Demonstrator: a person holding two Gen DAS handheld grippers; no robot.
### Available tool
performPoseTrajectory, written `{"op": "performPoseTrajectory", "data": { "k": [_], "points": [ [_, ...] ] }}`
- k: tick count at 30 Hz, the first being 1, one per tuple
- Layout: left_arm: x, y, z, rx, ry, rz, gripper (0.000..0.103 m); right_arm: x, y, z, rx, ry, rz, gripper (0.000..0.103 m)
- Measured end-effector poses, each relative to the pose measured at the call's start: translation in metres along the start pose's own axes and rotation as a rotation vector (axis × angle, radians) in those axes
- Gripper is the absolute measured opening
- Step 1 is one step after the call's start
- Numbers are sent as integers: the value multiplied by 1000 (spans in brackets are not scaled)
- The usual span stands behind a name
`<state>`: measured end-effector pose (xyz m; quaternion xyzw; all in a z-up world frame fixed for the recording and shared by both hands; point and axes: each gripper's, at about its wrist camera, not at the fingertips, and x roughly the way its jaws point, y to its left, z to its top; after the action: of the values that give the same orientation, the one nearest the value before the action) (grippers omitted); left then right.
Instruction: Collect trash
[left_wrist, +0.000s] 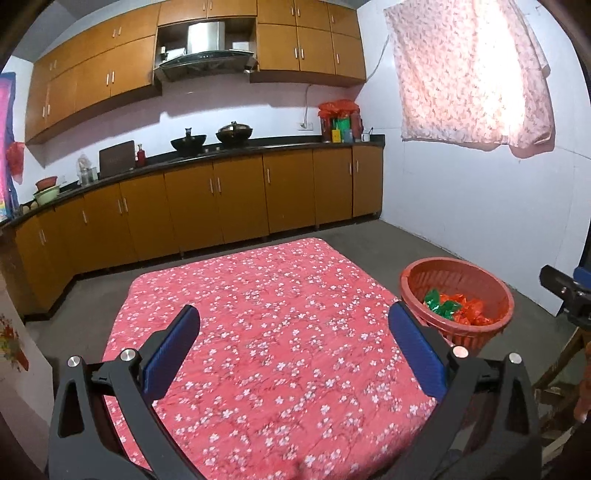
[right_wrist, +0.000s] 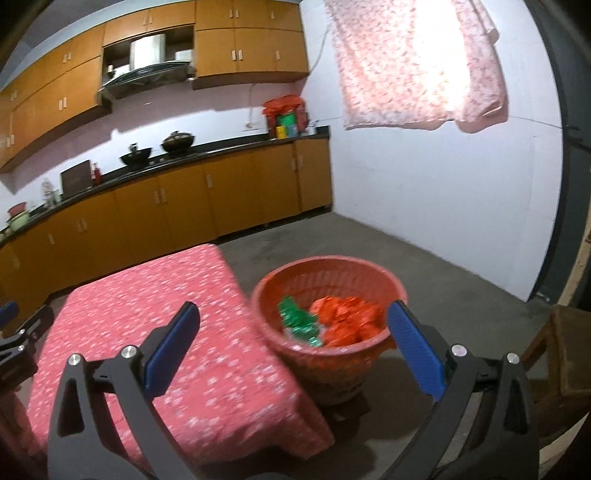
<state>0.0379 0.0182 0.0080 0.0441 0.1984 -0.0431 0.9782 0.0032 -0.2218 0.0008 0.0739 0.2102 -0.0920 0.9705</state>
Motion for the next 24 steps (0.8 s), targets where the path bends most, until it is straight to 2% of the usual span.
{"op": "performPoseTrajectory", "data": {
  "k": [11,24],
  "points": [
    [-21,20,-20,-55,-9,10,101,-33,41,-15,-117,-14,-16,99],
    [-29,19,-28,-60,-7,-1,101,-48,44,-25,-125,-37,-42,99]
  ]
}}
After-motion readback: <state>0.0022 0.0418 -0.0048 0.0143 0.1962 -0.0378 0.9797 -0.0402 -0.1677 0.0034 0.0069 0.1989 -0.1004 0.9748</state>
